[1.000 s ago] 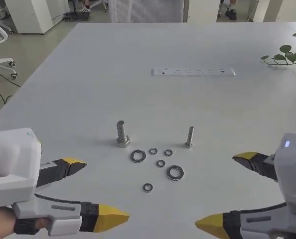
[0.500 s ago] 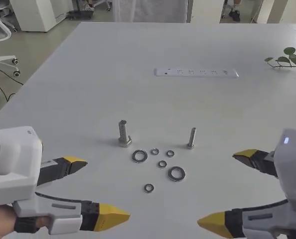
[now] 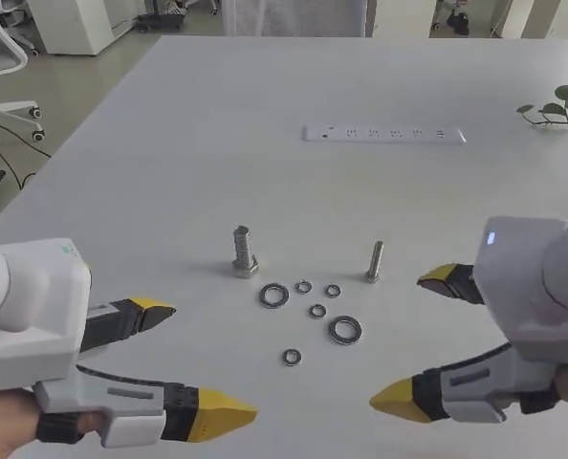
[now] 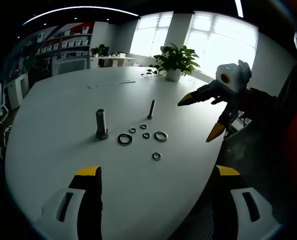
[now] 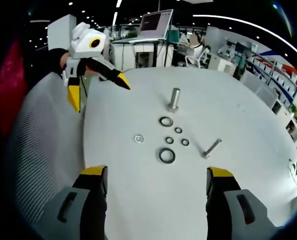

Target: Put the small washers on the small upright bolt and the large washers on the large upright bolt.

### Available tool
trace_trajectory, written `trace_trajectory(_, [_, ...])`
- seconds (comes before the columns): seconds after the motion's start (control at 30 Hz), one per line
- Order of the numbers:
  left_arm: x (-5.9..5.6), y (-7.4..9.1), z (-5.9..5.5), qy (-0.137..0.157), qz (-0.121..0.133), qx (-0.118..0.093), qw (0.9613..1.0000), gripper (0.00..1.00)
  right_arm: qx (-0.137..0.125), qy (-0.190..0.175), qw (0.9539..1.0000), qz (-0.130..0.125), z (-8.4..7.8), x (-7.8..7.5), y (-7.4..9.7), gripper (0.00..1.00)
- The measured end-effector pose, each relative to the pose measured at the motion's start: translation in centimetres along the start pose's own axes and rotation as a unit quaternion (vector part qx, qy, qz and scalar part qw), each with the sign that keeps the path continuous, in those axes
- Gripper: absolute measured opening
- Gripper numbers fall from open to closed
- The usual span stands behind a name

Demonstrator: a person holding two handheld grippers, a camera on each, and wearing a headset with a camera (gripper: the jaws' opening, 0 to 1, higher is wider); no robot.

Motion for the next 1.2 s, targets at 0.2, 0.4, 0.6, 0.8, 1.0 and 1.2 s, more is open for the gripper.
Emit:
trace_trajectory(0.2, [-0.1, 0.0, -0.1, 0.0, -0.001, 0.001, 1.0, 0.92, 0.018, 0.011, 0.9997, 0.012, 0.5, -0.9, -0.8, 0.75])
trace_trajectory(0.4, [-0.2, -0.1, -0.2, 0.0, -0.003, 0.004, 1.0, 0.92, 0.038, 0.012, 0.9988, 0.028, 0.7, -1.7, -2.0, 0.67])
trace_trajectory(0.6, [-0.1, -0.1, -0.2, 0.001, -0.003, 0.004, 1.0, 0.91, 0.058, 0.02, 0.9973, 0.041, 1.0, -2.3, -3.0, 0.6])
trace_trajectory(0.8, [-0.2, -0.1, -0.3, 0.001, -0.003, 0.004, 1.0, 0.91, 0.087, 0.029, 0.9945, 0.052, 1.2, -2.8, -3.6, 0.52])
trace_trajectory(1.0, [-0.2, 0.0, -0.3, 0.0, -0.004, 0.005, 1.0, 0.9, 0.109, 0.035, 0.9911, 0.068, 1.1, -3.0, -4.6, 0.48])
trace_trajectory(1.2, [-0.2, -0.1, -0.3, -0.001, -0.006, 0.007, 1.0, 0.9, 0.123, 0.035, 0.9886, 0.08, 1.1, -3.4, -5.4, 0.42])
Point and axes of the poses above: the centre of the closed fingertips' face, and the gripper's own axes: y roughly backward along the fingers, x roughly to its left, z roughly out of its top, the point moved 6 cm from there along y, roughly backward along the fingers, and after that the axes turned 11 degrees about z, right-handed, at the moved point
